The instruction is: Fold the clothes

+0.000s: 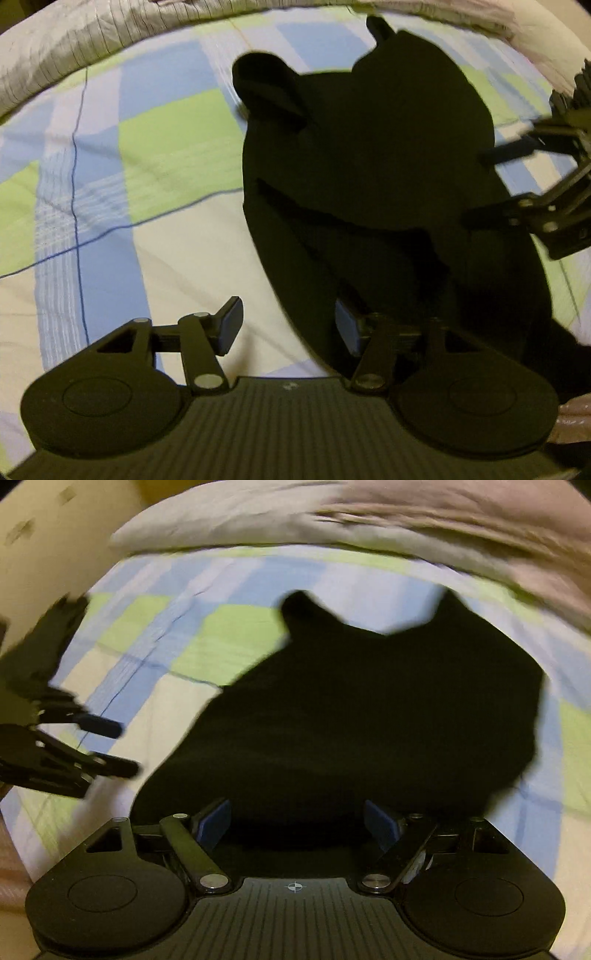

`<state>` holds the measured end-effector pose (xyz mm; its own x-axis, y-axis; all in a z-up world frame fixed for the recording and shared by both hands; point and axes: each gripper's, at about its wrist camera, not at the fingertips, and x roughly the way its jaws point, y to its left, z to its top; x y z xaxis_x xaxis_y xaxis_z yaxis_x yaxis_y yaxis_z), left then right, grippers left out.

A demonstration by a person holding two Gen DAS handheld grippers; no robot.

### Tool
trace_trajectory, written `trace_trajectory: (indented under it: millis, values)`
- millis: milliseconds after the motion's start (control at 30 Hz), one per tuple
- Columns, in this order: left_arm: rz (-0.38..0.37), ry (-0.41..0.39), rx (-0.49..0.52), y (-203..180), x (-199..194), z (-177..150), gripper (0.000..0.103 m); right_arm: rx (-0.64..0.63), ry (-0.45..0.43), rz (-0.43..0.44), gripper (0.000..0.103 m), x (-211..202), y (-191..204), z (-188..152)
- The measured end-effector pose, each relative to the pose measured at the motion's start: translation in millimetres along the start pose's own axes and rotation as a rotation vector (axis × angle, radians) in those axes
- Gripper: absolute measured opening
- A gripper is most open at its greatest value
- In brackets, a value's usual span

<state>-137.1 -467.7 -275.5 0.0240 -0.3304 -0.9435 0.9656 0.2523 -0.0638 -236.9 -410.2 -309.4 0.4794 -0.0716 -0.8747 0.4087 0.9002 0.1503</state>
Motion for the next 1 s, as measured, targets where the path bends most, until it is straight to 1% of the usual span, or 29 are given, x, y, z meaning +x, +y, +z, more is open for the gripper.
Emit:
trace_trajectory:
  millis: [33, 67, 200, 233, 267, 333, 367, 400, 500, 600, 667, 767, 867, 900, 933, 1000]
  values:
    - [0.005, 0.008, 0.003, 2, 2, -1, 0.055, -0.005, 0.004, 0.007, 0.088, 9, 5, 2]
    - [0.01, 0.017, 0.007, 4, 5, -2, 0.056, -0.002, 0.012, 0.015, 0.09, 18, 8, 6]
    - [0.028, 0.039, 0.026, 13, 4, -9, 0.057, 0.025, 0.09, -0.012, 0.09, 52, 11, 11]
    - [0.027, 0.036, 0.029, 15, 2, -11, 0.057, 0.038, 0.091, -0.022, 0.082, 52, 10, 11]
    - [0.028, 0.031, 0.03, 18, 0, -12, 0.057, 0.046, 0.093, -0.032, 0.072, 49, 8, 13]
    - [0.031, 0.011, 0.016, 22, -6, -15, 0.06, 0.055, 0.101, -0.048, 0.022, 40, 2, 16]
    - [0.024, 0.005, 0.003, 25, -9, -16, 0.06, 0.06, 0.104, -0.061, 0.02, 35, 0, 18]
    - [0.018, -0.002, -0.01, 27, -12, -17, 0.06, 0.07, 0.1, -0.071, 0.016, 27, -4, 18]
    - [-0.011, -0.029, -0.051, 33, -22, -19, 0.06, 0.118, 0.058, -0.12, 0.013, -14, -22, 9]
    - [-0.061, -0.051, -0.092, 34, -28, -19, 0.062, 0.185, 0.001, -0.217, 0.013, -68, -50, -10]
    - [-0.093, -0.056, -0.116, 32, -29, -18, 0.063, 0.228, -0.03, -0.313, 0.013, -105, -72, -33]
    - [-0.117, -0.05, -0.136, 25, -22, -14, 0.064, 0.284, -0.05, -0.474, 0.012, -144, -111, -69]
    - [-0.105, -0.041, -0.15, 12, -10, -9, 0.066, 0.368, -0.018, -0.62, 0.01, -166, -160, -105]
    - [-0.096, -0.032, -0.156, 8, -5, -8, 0.066, 0.407, 0.005, -0.654, 0.006, -168, -178, -118]
    - [-0.085, -0.022, -0.164, 4, 1, -7, 0.066, 0.453, 0.033, -0.679, 0.006, -167, -196, -131]
    - [-0.061, 0.0, -0.183, -6, 14, -5, 0.066, 0.533, 0.073, -0.699, 0.006, -164, -227, -152]
